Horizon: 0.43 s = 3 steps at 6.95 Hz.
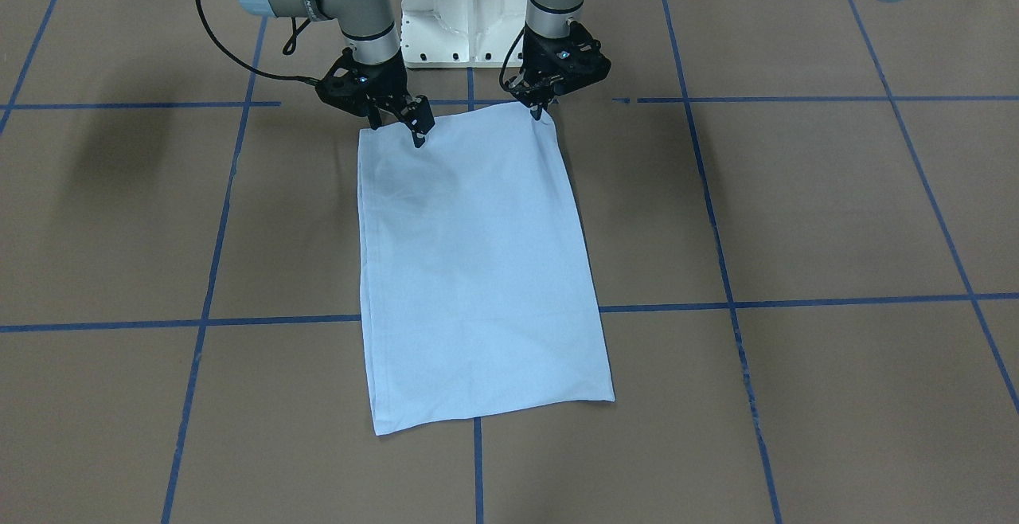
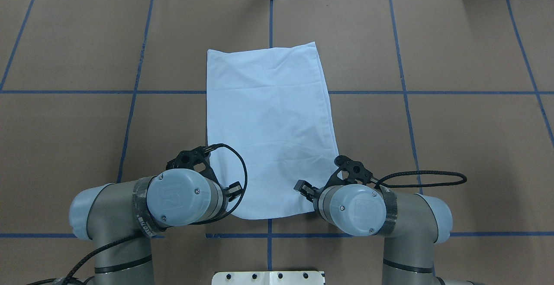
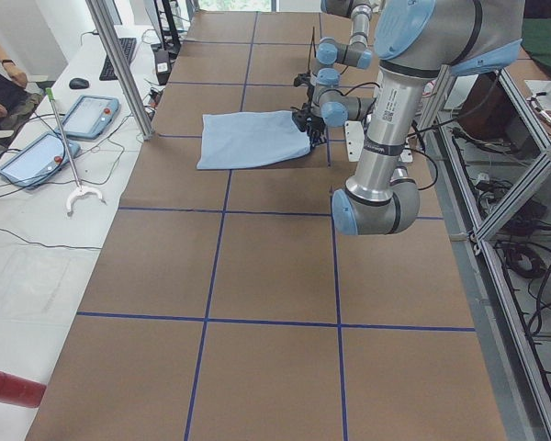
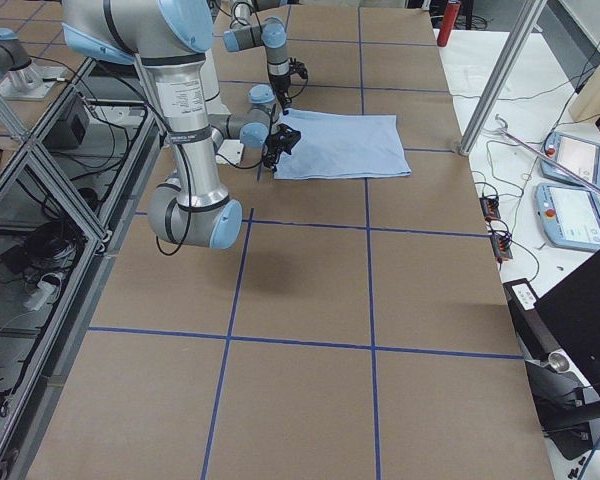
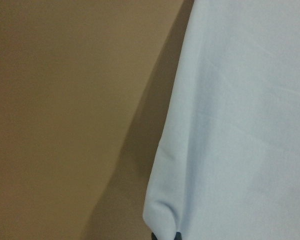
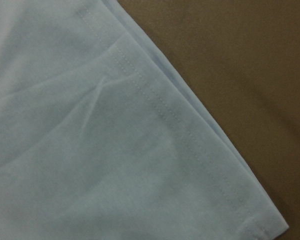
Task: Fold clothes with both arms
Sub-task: 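Hold the near edge with both grippers and pull it nearer the robot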
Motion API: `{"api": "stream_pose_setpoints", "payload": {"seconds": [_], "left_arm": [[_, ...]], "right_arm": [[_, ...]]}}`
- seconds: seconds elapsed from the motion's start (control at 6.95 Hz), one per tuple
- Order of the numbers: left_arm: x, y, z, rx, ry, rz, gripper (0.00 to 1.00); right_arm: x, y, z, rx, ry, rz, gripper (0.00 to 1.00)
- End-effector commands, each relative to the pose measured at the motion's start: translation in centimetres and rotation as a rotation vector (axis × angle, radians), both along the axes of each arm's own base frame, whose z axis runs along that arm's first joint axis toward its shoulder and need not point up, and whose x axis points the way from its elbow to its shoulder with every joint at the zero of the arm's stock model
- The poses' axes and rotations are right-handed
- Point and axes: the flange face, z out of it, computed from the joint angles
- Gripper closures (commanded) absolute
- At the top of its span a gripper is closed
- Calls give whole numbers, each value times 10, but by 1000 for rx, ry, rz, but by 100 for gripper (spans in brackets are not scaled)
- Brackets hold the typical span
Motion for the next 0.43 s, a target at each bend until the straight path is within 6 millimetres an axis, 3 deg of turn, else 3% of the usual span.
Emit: {"api": "stream_pose_setpoints", "payload": {"seconds": [0.0,0.14,0.29], "left_arm": [[0,0,-1,0,2,1,100],[-2,1,-3,2,6,2,100],[-2,1,-2,2,5,2,100]], "right_arm": [[-2,2,-1,-1,-1,-5,8],[-2,3,-1,-1,-1,-7,26],[-2,4,-1,1,-2,-9,57]]}}
